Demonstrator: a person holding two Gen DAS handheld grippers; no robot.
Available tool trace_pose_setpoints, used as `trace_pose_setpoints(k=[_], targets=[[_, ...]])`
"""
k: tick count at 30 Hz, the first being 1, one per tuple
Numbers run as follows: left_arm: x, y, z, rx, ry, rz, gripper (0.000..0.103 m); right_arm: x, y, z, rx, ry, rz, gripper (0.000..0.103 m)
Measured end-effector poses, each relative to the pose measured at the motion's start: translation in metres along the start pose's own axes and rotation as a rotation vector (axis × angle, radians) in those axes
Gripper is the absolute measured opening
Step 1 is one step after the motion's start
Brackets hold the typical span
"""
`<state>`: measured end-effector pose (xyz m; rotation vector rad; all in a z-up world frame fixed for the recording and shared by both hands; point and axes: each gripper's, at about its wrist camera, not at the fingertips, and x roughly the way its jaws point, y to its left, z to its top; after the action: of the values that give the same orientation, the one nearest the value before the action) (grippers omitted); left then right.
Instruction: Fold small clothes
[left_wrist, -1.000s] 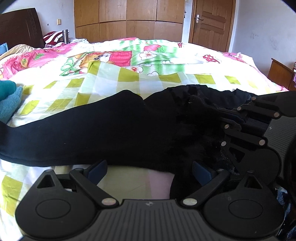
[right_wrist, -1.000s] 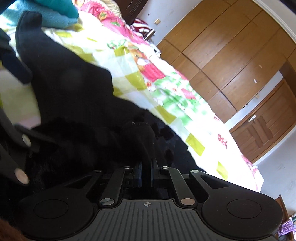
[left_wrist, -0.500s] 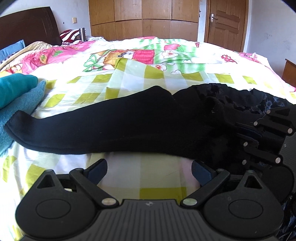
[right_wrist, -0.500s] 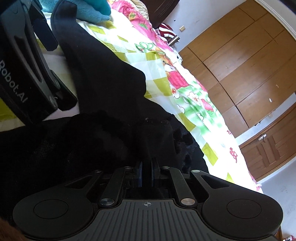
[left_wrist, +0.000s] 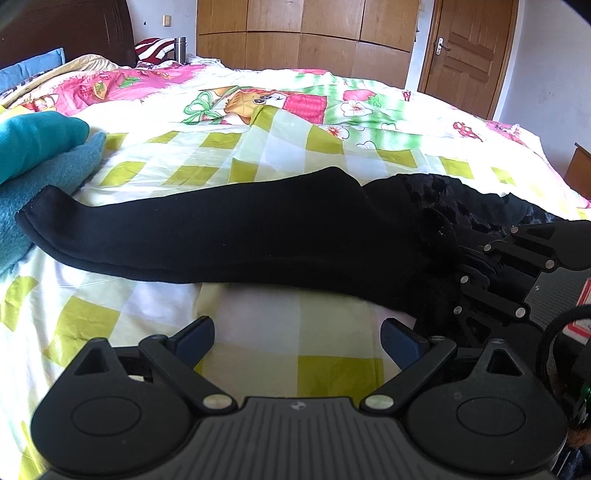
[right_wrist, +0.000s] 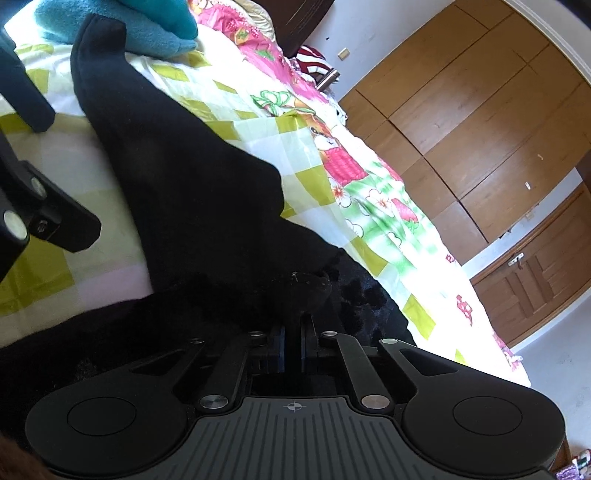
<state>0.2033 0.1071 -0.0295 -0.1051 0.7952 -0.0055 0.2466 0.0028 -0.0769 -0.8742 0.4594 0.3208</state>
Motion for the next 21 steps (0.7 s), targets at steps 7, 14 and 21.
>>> trace_pose_setpoints(k=[7,14,21], targets=[[-0.023,0.014,-0.007,-0.039,-0.032,0.051,0.103,-0.028,-0.021,0.021,0.046,-0.019,0.020,0.014],[-0.064,0.080,-0.015,-0.242,-0.142,0.232,0.103,-0.051,0.003,0.117,0.015,-0.214,0.183,0.027],[-0.078,0.145,-0.036,-0.337,-0.158,0.391,0.103,-0.025,0.080,0.215,-0.032,-0.285,0.440,0.049]])
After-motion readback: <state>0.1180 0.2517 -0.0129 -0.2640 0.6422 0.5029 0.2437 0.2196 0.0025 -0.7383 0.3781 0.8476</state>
